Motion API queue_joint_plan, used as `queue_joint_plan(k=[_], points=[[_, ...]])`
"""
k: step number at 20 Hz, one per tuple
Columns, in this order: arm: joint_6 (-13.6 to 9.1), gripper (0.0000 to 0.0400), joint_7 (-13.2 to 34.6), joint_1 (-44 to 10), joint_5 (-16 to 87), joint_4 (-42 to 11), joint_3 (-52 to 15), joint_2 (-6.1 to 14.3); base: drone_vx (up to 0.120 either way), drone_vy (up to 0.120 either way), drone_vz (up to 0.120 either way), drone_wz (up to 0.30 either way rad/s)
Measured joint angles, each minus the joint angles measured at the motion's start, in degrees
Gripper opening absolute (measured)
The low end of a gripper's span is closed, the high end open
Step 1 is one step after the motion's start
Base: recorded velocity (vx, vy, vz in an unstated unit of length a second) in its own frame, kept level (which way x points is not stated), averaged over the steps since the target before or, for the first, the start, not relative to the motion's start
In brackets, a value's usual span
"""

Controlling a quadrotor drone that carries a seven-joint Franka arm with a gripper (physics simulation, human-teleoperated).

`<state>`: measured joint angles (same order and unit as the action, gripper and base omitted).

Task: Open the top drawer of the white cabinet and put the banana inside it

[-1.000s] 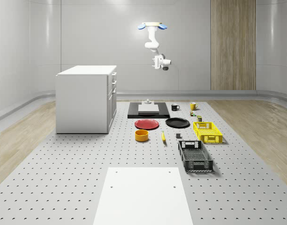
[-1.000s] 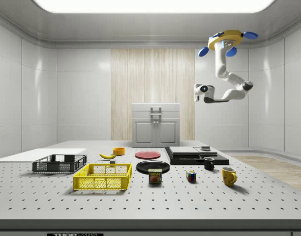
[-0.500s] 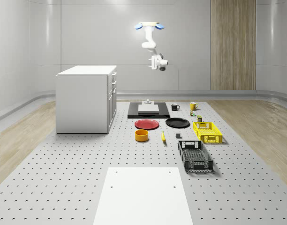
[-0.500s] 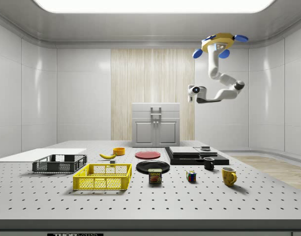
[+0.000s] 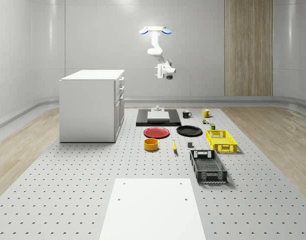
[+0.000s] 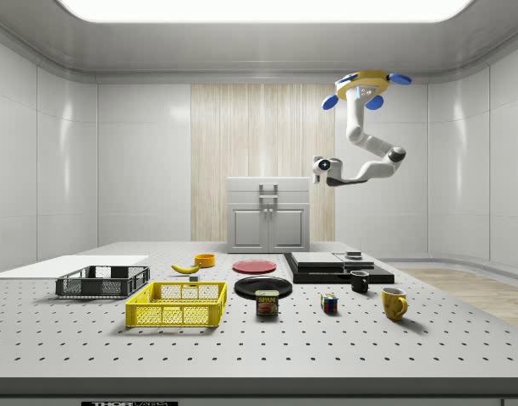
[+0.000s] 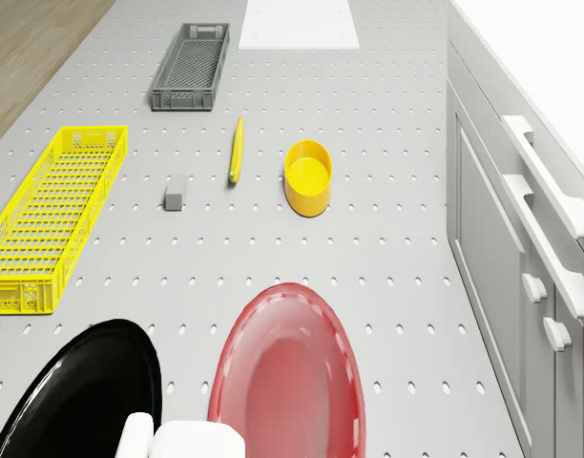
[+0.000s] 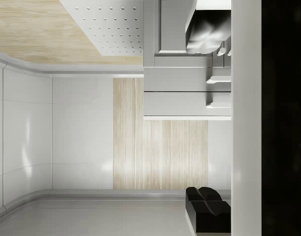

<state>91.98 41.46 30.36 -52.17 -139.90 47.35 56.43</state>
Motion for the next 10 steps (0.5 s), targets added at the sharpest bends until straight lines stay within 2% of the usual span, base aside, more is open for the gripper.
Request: queue_joint_plan(k=[3, 10], points=[[0.6, 0.0400, 0.4, 0.7, 0.5, -0.1, 0.3, 0.7, 0.120, -0.120, -0.120, 0.000], [2.0, 0.0400, 1.3, 2.2, 1.6, -0.3, 0.8, 2.1, 0.120, -0.120, -0.006, 0.000]])
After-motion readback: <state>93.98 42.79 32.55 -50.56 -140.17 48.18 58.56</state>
